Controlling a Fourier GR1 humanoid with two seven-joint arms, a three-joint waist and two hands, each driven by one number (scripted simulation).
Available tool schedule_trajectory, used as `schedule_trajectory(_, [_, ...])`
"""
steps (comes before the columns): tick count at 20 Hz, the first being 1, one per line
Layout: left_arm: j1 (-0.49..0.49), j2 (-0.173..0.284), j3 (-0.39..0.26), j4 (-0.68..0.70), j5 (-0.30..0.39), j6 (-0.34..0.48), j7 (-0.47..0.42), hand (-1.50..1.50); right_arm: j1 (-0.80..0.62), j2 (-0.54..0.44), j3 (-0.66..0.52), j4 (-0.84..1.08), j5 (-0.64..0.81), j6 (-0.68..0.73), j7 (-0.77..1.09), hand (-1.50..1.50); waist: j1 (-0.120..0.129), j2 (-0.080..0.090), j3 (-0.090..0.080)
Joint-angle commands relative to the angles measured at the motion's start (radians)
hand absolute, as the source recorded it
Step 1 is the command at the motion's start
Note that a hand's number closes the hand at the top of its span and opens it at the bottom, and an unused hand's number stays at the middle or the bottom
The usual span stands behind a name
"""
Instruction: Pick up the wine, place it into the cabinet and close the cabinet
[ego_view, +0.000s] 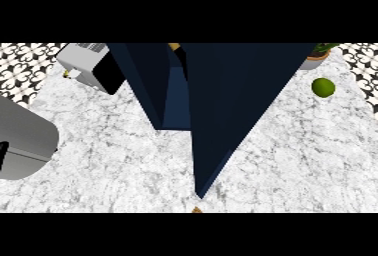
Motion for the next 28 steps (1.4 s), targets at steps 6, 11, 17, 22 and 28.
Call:
schedule_trajectory(6, [-0.032, -0.045, -0.036, 0.013, -0.039, 0.017, 0.021, -1.5, -0.422, 0.161, -0.165, 0.31, -0.204, -0.121, -0.028, 1.5, 0.017, 0.007, 0.001])
schedule_trajectory(11, [-0.062, -0.069, -0.018, 0.021, -0.059, 0.057, 0.045, -1.5, -0.664, 0.165, -0.226, 0.527, -0.279, -0.164, -0.06, 1.5, 0.004, 0.003, 0.002])
schedule_trajectory(17, [-0.081, -0.083, 0.009, 0.046, -0.044, 0.036, 0.07, -1.5, -0.805, 0.167, -0.32, 0.804, -0.232, -0.082, -0.193, 1.5, -0.002, 0.004, 0.002])
schedule_trajectory(22, [-0.097, -0.124, -0.011, 0.069, -0.09, 0.023, 0.064, -1.5, -0.812, 0.167, -0.397, 0.993, -0.244, -0.036, -0.305, 1.5, -0.008, 0.005, 0.003])
schedule_trajectory(28, [-0.106, -0.115, 0.052, 0.089, -0.079, -0.018, 0.11, -1.5, -0.806, 0.162, -0.508, 1.167, -0.275, 0.1, -0.43, 1.5, -0.012, 0.005, 0.003])
